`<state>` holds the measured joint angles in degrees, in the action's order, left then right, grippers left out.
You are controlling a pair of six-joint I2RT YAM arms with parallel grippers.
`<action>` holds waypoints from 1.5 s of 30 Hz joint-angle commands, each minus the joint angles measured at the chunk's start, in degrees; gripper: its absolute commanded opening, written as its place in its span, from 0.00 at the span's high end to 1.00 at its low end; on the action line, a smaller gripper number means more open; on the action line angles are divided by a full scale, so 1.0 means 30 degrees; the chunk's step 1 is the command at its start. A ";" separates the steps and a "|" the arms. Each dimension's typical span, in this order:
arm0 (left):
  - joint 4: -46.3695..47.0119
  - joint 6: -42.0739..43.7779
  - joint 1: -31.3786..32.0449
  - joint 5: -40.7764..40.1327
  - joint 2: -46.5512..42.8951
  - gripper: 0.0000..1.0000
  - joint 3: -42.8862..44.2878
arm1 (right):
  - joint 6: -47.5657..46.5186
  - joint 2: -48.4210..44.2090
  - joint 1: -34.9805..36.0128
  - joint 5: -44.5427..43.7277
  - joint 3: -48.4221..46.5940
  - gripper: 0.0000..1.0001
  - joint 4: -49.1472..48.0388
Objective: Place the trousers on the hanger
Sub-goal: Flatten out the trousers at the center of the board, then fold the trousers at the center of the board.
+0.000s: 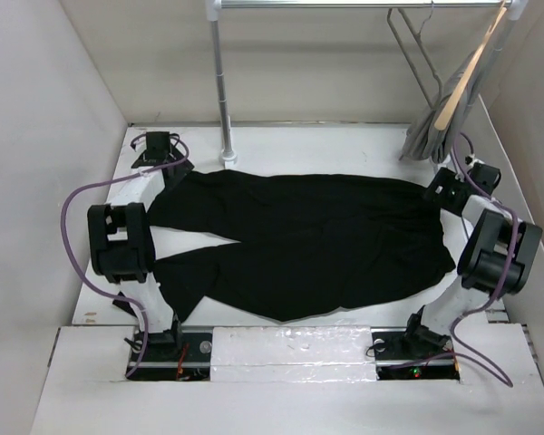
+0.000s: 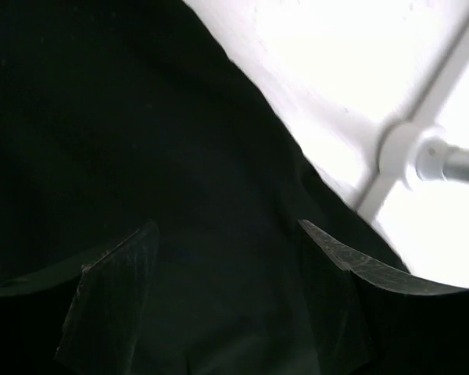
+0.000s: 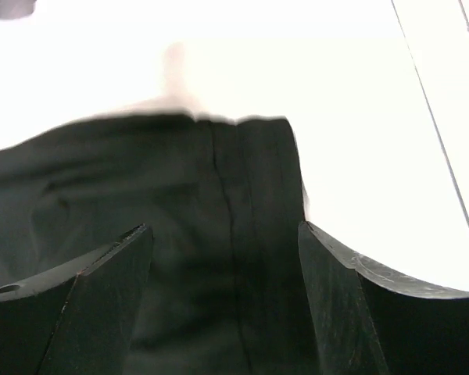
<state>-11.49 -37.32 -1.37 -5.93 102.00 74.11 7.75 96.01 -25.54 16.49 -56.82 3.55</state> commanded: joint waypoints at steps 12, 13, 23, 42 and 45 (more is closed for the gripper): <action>-0.0301 -0.0449 -0.0949 -0.0396 0.4260 0.34 0.3656 | -0.0415 0.3709 -0.0481 -0.1802 -0.3586 0.31 0.1157; -0.0302 -0.0537 -0.0951 -0.0279 0.4611 0.34 0.3802 | -0.0386 0.3827 -0.0481 -0.1864 -0.3677 0.31 0.1421; -0.1472 -0.0713 -0.1683 -0.0043 0.7484 0.35 0.7111 | -0.0124 0.5937 -0.0305 -0.0401 -0.6753 0.84 0.2158; -0.1271 -0.0071 -0.1072 -0.0714 0.1646 0.32 0.6564 | 0.0320 0.2228 0.0219 0.1094 -0.5762 0.29 -0.0627; -0.0509 0.0048 -0.0164 -0.1274 -0.2047 0.32 0.4337 | 0.0346 -0.1135 0.1214 0.0773 -0.2925 0.21 -0.0917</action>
<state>-17.67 -38.28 -4.80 -7.60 111.00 89.14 9.87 103.59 -24.95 18.79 -69.63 4.10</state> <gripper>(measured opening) 0.677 0.775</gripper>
